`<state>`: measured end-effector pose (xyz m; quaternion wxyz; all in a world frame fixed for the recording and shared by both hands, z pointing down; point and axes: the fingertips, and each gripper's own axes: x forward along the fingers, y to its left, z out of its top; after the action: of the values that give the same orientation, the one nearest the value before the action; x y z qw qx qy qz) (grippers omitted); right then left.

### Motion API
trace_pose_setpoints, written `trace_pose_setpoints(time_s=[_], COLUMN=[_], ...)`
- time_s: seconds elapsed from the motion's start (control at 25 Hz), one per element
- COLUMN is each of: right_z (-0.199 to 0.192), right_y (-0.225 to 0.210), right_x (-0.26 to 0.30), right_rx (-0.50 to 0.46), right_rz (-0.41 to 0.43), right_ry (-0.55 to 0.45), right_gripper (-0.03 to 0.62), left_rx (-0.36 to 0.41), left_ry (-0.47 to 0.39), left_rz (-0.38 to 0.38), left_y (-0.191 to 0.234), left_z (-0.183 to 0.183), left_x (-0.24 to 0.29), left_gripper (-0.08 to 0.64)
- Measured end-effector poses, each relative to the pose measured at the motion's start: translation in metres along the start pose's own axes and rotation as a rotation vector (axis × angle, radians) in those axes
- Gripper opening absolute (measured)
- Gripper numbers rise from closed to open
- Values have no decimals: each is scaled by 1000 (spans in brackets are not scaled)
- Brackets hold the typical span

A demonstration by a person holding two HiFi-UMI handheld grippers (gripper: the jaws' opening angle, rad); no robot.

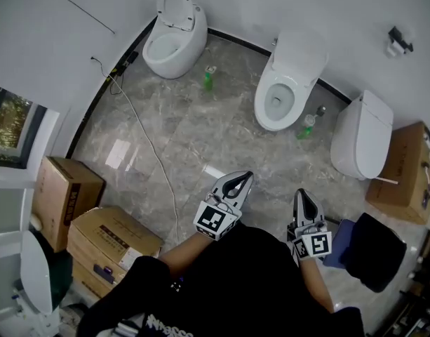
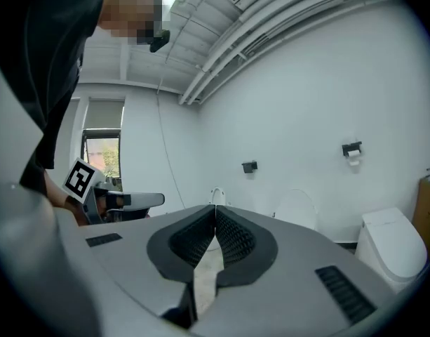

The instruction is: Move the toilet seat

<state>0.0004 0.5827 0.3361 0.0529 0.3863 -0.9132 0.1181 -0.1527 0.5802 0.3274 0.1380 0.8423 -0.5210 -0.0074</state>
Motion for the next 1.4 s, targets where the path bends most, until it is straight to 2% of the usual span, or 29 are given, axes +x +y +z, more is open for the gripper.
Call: trace_pose_setpoints(time_s=[0.08,0.2,0.32,0.48,0.6,0.72,0.8,0.92,1.0,1.24,1.4], right_z=[-1,4,12,14,15,15,13,9,9,1,11], right_y=[-10,-14,-11,-27,-32,-31,-37,-54,-63,-103,-137], right_x=[15,40,65,78,81,78,70,56,52,82,115], right_rx=[13,-18,-41,32,54,44,60,132,135,135,160], right_rz=[-33,-61,-79,-144,-197,-216,-232,-273,-289,-216,-162], right_ry=[15,35,26,-14,-24,-23,-20,-38,-38,-39,-64], right_gripper=[26,26,26,27,28,28,27,28,28,28,26], left_rx=[-14,-49,-43,-32,-80,-154,-140,-103,-95,-98,-92], left_ry=[4,-5,-21,-32,-31,-70,-88,-67,-52,2,44], left_rz=[-1,-17,-46,-67,-72,-58,-50,-28,-11,74,139], left_y=[17,36,52,66,81,97,99,99,99,108,119], left_z=[1,8,23,27,23,32,38,35,31,8,6], left_x=[10,18,21,34,37,37,43,54,54,62,94], left_gripper=[11,12,11,11,11,11,11,11,11,11,11])
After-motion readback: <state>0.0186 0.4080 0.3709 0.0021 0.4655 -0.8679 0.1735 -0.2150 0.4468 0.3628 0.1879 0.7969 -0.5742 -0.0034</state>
